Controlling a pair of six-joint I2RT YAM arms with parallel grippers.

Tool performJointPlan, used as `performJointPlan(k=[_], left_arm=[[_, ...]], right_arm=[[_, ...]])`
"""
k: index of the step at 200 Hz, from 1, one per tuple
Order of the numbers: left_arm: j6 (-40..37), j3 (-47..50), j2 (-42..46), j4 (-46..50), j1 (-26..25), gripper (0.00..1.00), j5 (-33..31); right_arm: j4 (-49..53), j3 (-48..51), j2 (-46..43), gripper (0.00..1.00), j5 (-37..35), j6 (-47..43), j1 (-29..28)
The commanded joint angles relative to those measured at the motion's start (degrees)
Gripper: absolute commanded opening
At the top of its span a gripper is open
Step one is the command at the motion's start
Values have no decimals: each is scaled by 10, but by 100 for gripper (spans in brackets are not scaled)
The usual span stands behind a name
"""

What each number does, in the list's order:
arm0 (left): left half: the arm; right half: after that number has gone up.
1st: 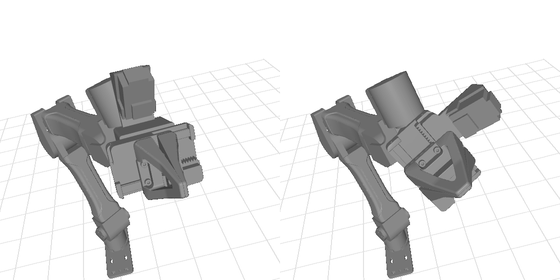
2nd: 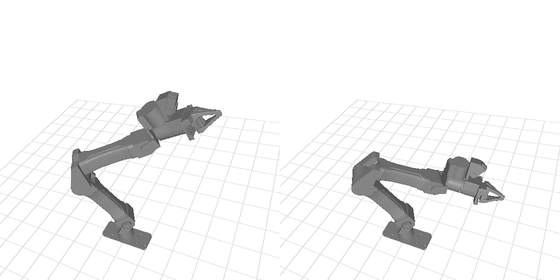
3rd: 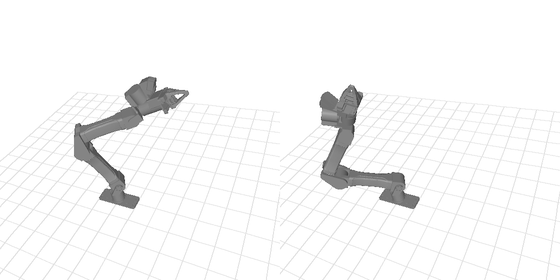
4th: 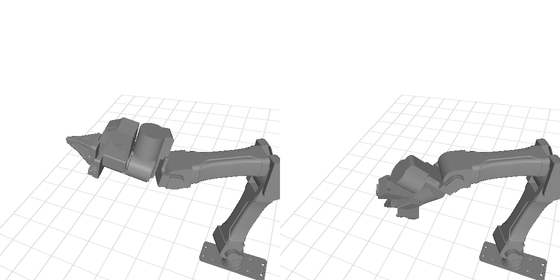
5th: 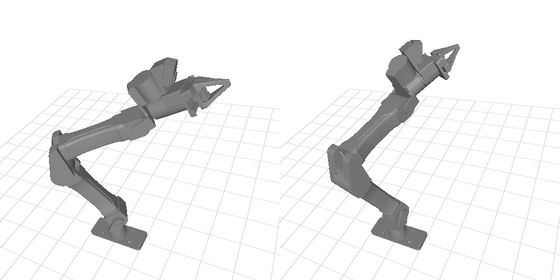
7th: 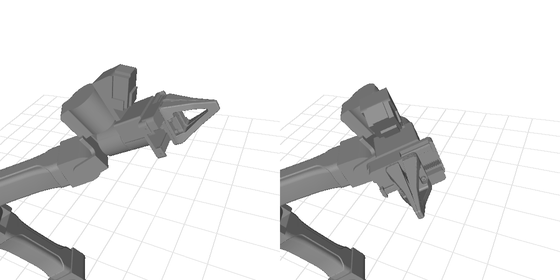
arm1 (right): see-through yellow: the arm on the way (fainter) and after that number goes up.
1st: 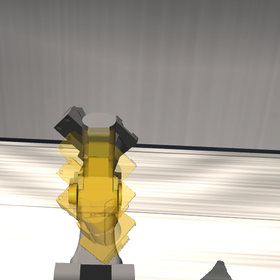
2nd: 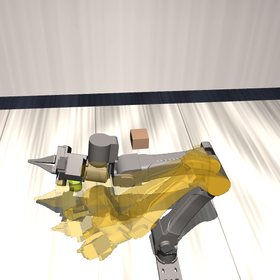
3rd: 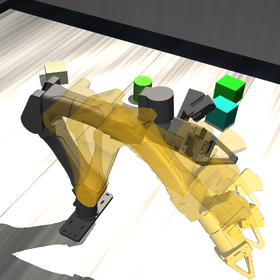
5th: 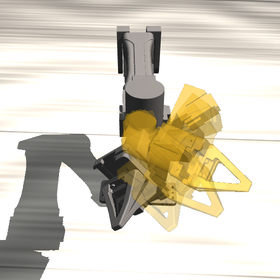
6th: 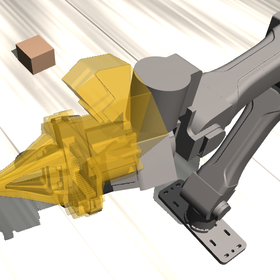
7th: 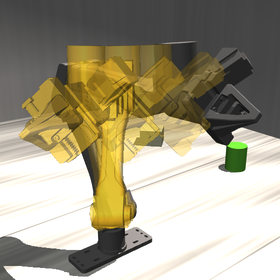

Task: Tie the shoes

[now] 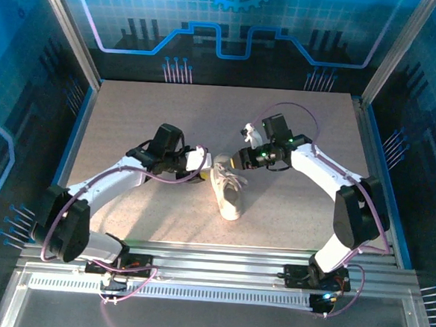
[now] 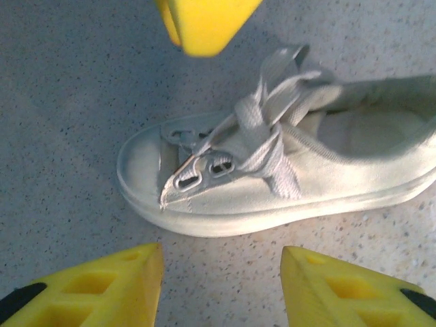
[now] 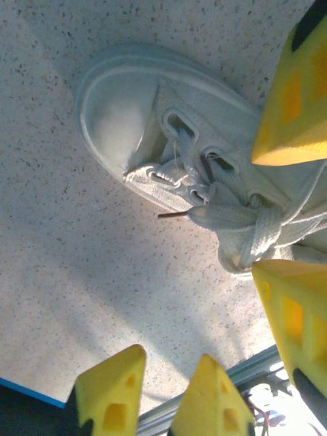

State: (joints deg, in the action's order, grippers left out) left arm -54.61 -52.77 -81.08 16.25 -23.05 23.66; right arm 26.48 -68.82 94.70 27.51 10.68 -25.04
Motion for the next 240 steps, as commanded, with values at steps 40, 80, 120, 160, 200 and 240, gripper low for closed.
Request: performJointPlan(k=[40,80,120,160,200,240], left_arm=[[-106,-113,-129,0,3,50,66],[-146,-164,-189,37,2,50,101],[-165,-185,-221,52,-8,50,121],[-175,-187,-232,64,-16,53,130],[-177,-195,-245,68,-27,49,124],[-173,-210,-248,80,-29,21,114]], right_arm=[[-33,28,8,39,25,-16,0],[-40,24,24,39,41,-20,-6],[-49,33,28,39,49,-17,-10],[-59,36,36,39,58,-14,-13],[-59,34,48,39,62,-15,-18],[-63,39,47,39,64,-15,-20]])
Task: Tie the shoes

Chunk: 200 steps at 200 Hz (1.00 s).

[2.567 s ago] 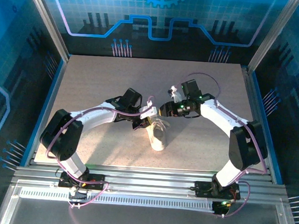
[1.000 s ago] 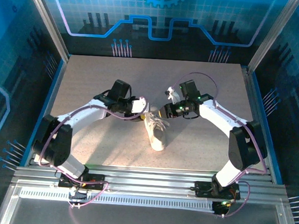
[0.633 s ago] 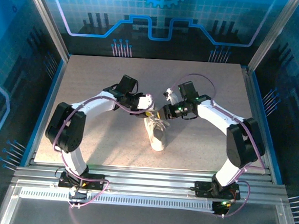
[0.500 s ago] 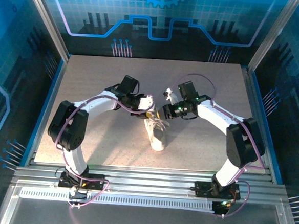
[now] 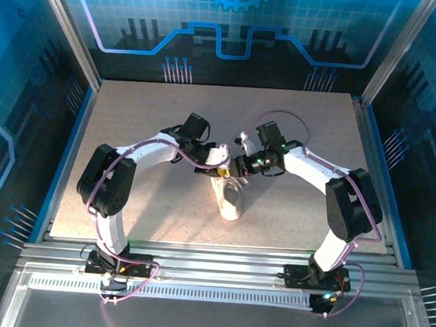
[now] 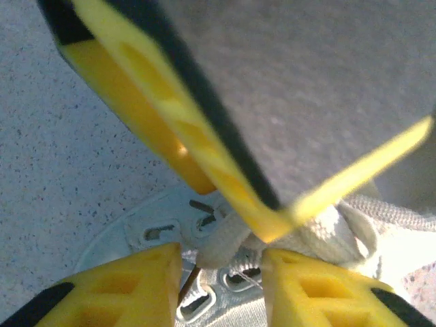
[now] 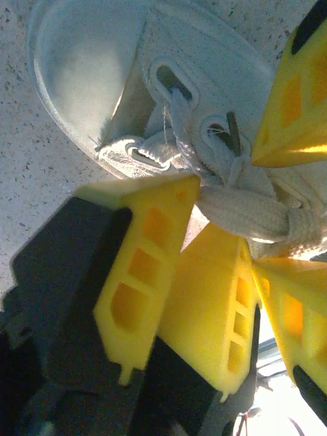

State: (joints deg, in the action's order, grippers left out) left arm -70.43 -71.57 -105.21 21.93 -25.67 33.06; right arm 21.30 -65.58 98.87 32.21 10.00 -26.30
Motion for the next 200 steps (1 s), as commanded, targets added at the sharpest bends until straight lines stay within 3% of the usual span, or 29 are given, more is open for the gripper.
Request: performJointPlan(k=[1,11,44,200], left_arm=[[-15,-22,-7,23,-3,20,20],[-15,-24,-4,27,-2,11,15],[-10,-23,7,28,3,0,9],[4,24,69,35,53,0,0]], right_arm=[[-12,7,5,39,17,-9,-8],[-12,8,6,39,18,-8,-8],[-11,12,4,38,17,-11,-7],[-12,22,-3,35,18,-11,-1]])
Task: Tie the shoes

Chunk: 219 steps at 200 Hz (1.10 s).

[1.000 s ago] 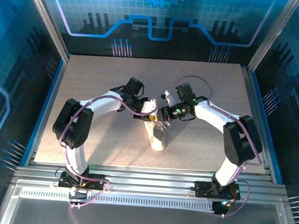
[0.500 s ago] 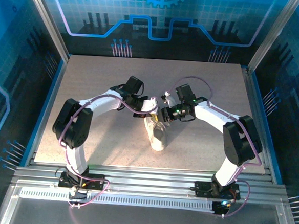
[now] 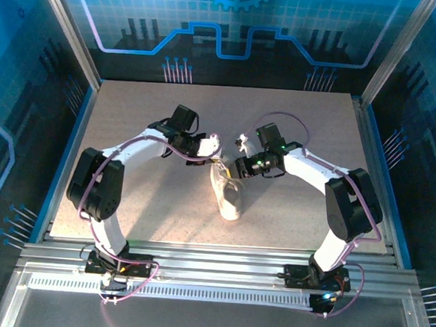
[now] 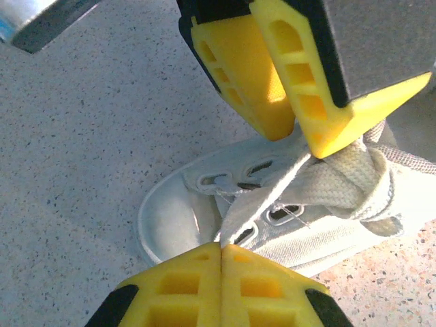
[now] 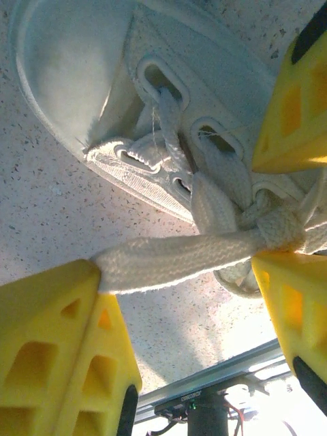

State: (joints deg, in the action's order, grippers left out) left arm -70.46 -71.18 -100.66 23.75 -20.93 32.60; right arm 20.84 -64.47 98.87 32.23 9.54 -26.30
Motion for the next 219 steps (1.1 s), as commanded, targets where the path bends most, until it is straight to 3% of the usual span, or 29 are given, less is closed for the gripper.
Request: performJointPlan(k=[1,90,152,161,189,219], left_arm=[[5,22,24,17,5,0,4],[26,98,79,19,17,0,-23],[35,124,100,21,24,0,-33],[37,125,101,19,24,12,-35],[49,141,119,0,25,30,-45],[79,141,148,4,25,40,-59]], right_arm=[[-7,11,-3,35,18,-6,-1],[4,18,-14,35,24,-7,2],[4,10,-32,42,55,12,14],[3,9,-37,44,59,17,17],[6,2,-59,46,66,30,33],[18,-10,-65,46,47,61,63]])
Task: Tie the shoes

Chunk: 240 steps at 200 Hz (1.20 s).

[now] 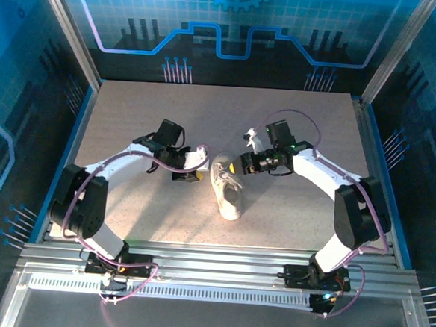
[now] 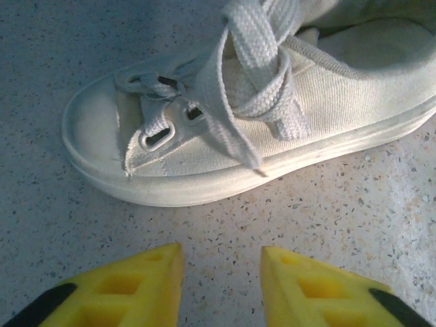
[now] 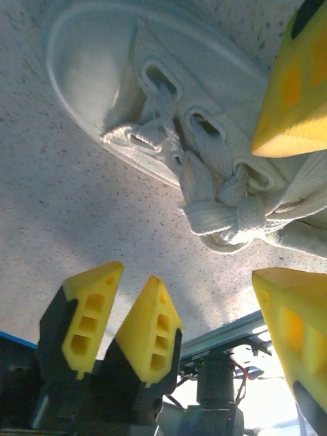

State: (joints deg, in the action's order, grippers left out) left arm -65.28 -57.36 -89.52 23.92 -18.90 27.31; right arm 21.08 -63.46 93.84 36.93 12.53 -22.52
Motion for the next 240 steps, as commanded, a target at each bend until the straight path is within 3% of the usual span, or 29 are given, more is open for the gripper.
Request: performJointPlan(k=[1,32,85,155,171,225,240], left_arm=[[28,3,38,2,4,40,-6],[117,-14,64,2,-10,44,-11],[205,-73,-2,-9,-108,44,-48],[201,-145,-105,-14,-142,36,-49],[194,-142,-104,3,-143,28,-45],[164,-64,-46,0,-147,26,-38],[153,-55,-41,7,-149,20,-38]], right_arm=[[16,-20,-14,46,-1,33,26],[2,-15,8,46,-19,94,45],[-60,11,43,43,4,138,43],[-23,10,73,41,5,109,42],[-11,20,75,41,-5,106,42],[-45,90,57,40,23,128,35],[-52,98,51,40,26,133,34]])
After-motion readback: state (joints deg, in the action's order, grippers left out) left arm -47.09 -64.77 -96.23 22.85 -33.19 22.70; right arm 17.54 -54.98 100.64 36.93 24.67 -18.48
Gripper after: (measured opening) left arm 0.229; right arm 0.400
